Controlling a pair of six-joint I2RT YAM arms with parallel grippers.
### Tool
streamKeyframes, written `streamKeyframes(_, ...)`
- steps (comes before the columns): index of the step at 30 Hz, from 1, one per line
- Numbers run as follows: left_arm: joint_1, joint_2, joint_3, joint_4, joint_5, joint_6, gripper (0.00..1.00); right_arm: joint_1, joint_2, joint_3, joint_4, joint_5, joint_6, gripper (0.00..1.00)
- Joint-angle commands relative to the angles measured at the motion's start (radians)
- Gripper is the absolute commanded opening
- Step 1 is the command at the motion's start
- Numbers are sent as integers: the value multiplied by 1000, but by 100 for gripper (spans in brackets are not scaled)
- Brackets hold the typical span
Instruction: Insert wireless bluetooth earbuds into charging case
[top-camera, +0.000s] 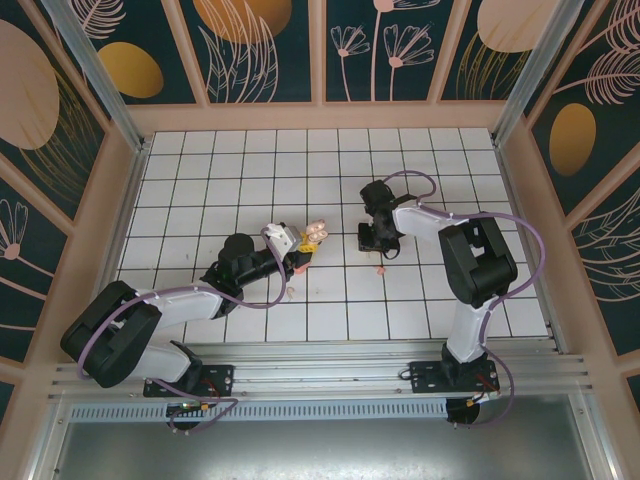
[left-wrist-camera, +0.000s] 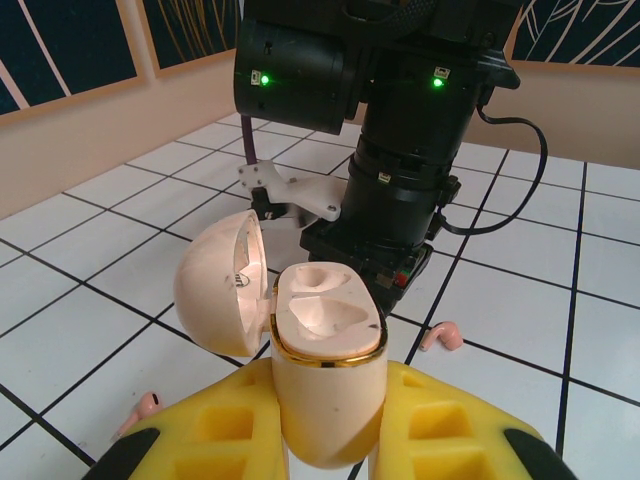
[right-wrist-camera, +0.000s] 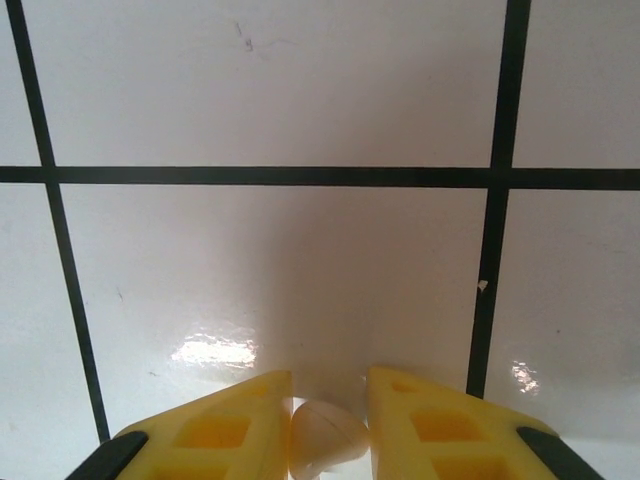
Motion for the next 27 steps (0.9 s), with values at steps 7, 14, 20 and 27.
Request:
streamKeyframes(7, -4, -13, 4, 5, -5, 9, 15, 27, 8, 12, -44, 2, 12, 32)
streamKeyframes(14, -5, -15, 3, 5, -5, 9, 15, 36, 0, 12, -60, 17, 15, 31)
streamKeyframes(20, -5, -17, 2, 5, -5, 9, 15, 39, -3, 15, -70, 23, 19, 31)
streamKeyframes(27, -4, -16, 2, 5, -4, 8, 15, 44, -18, 9, -68, 34, 20, 26)
